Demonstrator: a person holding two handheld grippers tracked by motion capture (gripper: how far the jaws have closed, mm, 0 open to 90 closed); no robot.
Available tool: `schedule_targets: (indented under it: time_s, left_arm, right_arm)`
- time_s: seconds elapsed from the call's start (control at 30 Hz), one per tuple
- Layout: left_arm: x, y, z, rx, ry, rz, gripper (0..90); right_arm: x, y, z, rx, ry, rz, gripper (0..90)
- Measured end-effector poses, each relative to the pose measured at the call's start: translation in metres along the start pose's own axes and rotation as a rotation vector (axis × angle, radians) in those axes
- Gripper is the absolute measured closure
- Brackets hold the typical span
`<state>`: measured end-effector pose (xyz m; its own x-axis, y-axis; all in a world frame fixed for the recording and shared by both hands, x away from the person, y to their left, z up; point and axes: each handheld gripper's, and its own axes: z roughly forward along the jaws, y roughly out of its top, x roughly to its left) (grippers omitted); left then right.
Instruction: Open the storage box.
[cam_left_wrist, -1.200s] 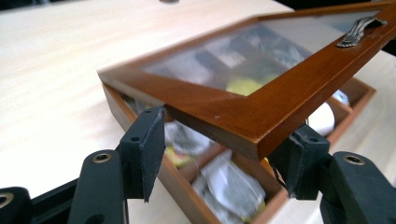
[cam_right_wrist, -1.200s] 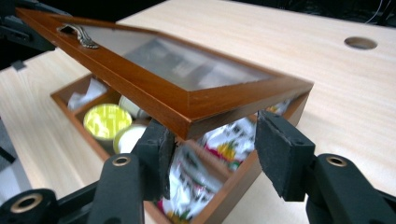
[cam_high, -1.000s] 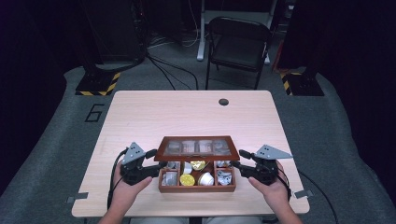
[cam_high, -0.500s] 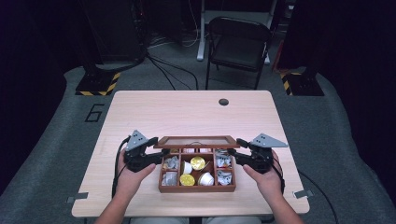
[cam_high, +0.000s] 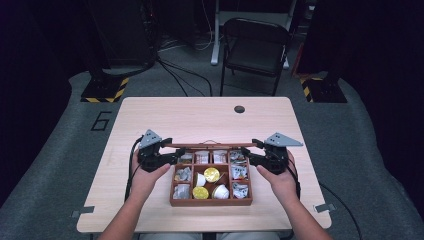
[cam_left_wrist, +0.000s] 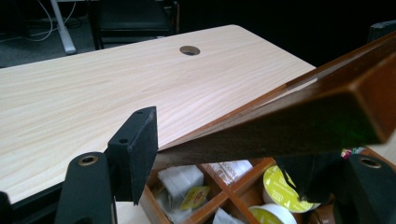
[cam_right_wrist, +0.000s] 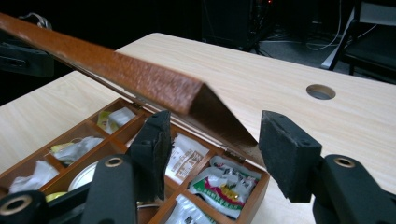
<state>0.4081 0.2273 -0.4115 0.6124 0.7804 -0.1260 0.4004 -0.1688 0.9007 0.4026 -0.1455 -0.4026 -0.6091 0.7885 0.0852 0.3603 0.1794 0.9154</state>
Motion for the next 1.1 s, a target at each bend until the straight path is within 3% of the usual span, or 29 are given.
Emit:
schedule_targets:
  time_s: [0.37,0.47,0.67,1.1]
  left_arm:
    - [0.006,0.008,0.013,-0.023,0.000,-0.007,31.3]
    - [0.011,0.007,0.015,-0.032,-0.023,-0.036,30.8]
    - [0.015,0.010,0.022,-0.031,-0.020,-0.055,30.2]
    - [0.021,0.012,0.038,-0.024,-0.014,-0.066,28.9]
  right_arm:
    - [-0.004,0.013,0.014,0.011,-0.011,-0.013,41.0]
    - [-0.004,0.017,0.018,0.014,-0.003,-0.010,39.1]
    - [-0.006,0.020,0.027,0.019,-0.014,-0.029,37.7]
    - [-0.015,0.018,0.045,0.024,-0.026,0.007,37.3]
